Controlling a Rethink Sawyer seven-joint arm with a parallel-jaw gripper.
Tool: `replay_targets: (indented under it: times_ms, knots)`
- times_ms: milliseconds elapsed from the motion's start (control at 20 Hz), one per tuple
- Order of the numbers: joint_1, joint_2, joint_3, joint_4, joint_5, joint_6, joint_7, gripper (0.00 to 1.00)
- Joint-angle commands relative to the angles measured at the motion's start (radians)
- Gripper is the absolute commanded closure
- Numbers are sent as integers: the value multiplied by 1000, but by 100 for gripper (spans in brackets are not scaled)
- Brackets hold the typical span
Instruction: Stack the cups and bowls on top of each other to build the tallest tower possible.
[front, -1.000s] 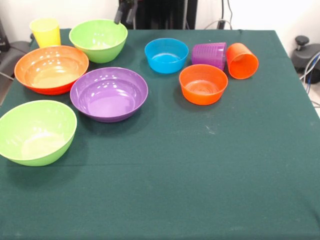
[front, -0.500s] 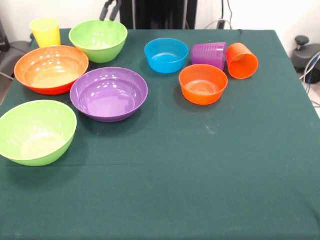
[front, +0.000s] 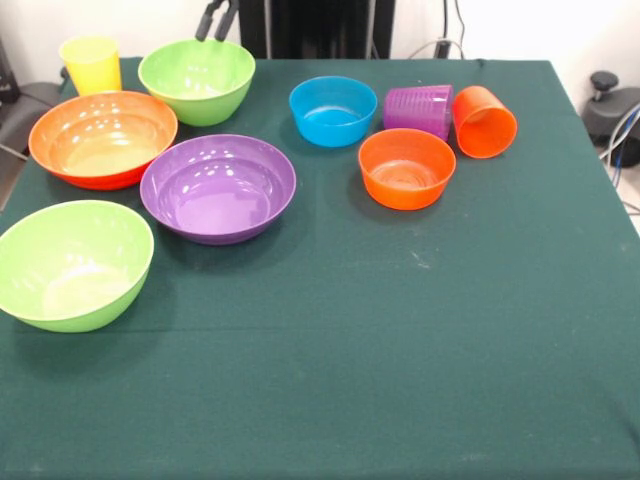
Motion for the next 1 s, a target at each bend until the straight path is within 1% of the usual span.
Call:
replay_targets:
  times_ms: [50, 300, 600, 850, 1000]
  knots:
    - [10, 273, -114, 243, 124, -337, -76, 0]
    - [19, 296, -127, 228, 100, -350, -104, 0]
    - [48, 337, -159, 209, 52, -356, -123, 0]
    - [77, 364, -171, 215, 20, -329, -108, 0]
    - [89, 372, -190, 206, 5, -330, -104, 0]
